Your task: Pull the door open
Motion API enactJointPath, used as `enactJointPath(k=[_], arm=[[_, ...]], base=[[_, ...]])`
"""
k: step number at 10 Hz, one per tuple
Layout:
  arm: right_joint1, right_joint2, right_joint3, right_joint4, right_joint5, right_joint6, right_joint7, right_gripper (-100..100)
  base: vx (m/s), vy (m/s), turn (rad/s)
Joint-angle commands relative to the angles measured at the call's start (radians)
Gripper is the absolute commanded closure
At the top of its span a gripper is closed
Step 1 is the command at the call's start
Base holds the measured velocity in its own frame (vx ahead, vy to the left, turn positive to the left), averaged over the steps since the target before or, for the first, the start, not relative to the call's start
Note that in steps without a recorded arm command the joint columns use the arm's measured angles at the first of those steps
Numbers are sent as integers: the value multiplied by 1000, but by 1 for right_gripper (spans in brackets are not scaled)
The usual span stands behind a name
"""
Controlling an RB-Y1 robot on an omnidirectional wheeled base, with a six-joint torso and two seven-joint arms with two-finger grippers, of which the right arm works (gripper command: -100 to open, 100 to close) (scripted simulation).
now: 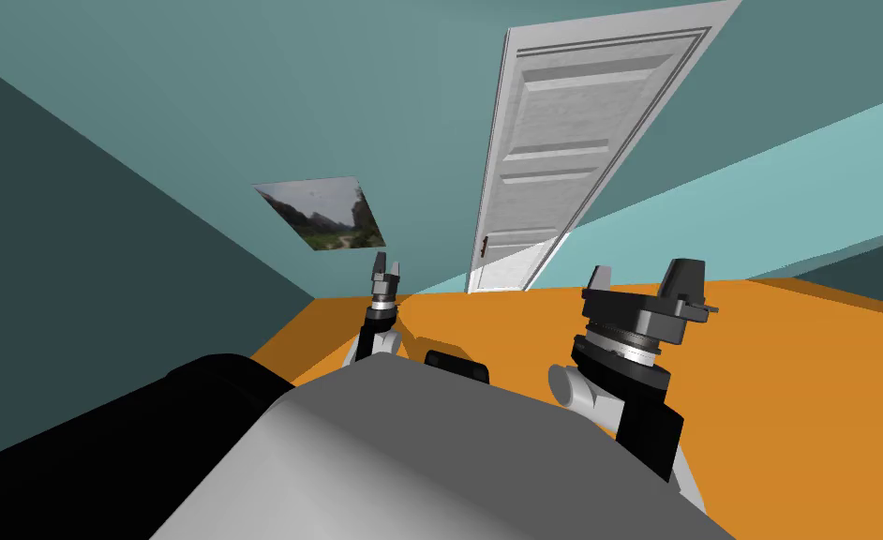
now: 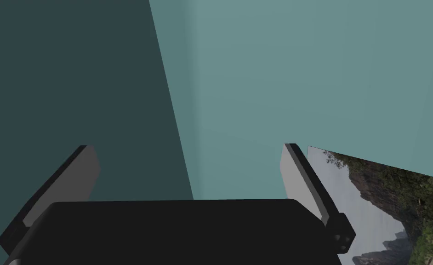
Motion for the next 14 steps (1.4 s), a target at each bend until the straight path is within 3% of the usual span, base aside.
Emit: enactJointPath(k=[1,10,14], arm=[[-5,-9,-1,28,-11,-7,-24,-100],[-37,-49,-4,207,-85,-51,-177,-100],[-55,-64,-6,307,-126,-76,-264,-100]], base=[[61,-25,117],[107,-38,130],[107,-55,162]])
